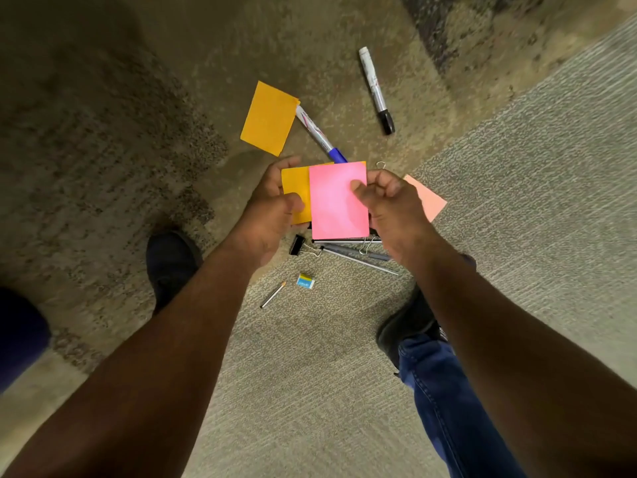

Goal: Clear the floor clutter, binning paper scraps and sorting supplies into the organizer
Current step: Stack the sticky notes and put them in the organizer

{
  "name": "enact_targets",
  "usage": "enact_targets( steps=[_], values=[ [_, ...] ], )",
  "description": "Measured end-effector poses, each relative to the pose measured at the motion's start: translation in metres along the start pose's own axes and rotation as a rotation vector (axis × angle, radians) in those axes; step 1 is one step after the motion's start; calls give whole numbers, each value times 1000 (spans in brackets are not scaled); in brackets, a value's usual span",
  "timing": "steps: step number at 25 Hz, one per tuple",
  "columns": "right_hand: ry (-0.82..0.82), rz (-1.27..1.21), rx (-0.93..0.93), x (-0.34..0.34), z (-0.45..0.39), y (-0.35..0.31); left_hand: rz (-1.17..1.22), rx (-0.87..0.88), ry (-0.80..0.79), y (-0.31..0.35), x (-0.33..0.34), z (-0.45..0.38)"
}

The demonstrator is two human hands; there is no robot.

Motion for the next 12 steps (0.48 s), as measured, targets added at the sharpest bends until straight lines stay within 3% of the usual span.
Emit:
enact_targets(
  steps=[3,5,8,12],
  values=[
    [195,94,-14,11,-6,7,63,-28,44,6,8,-2],
    [260,24,41,19,-10,11,126,-63,180,7,12,-3],
    [276,-197,165,32,-11,15,332,-130,403,2,12,-4],
    [236,-286,186,47,-6,17,692,-255,420,-6,18,1]
  ],
)
Point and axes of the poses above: each hand's wrist, its own z-axis away from the middle knuckle, its own x-axis out of the palm, y = z × x, the point moved 1 cm from there along -z, towards the middle knuckle, and after that the axes turned 8 degrees about x, right-handed, at the moved point
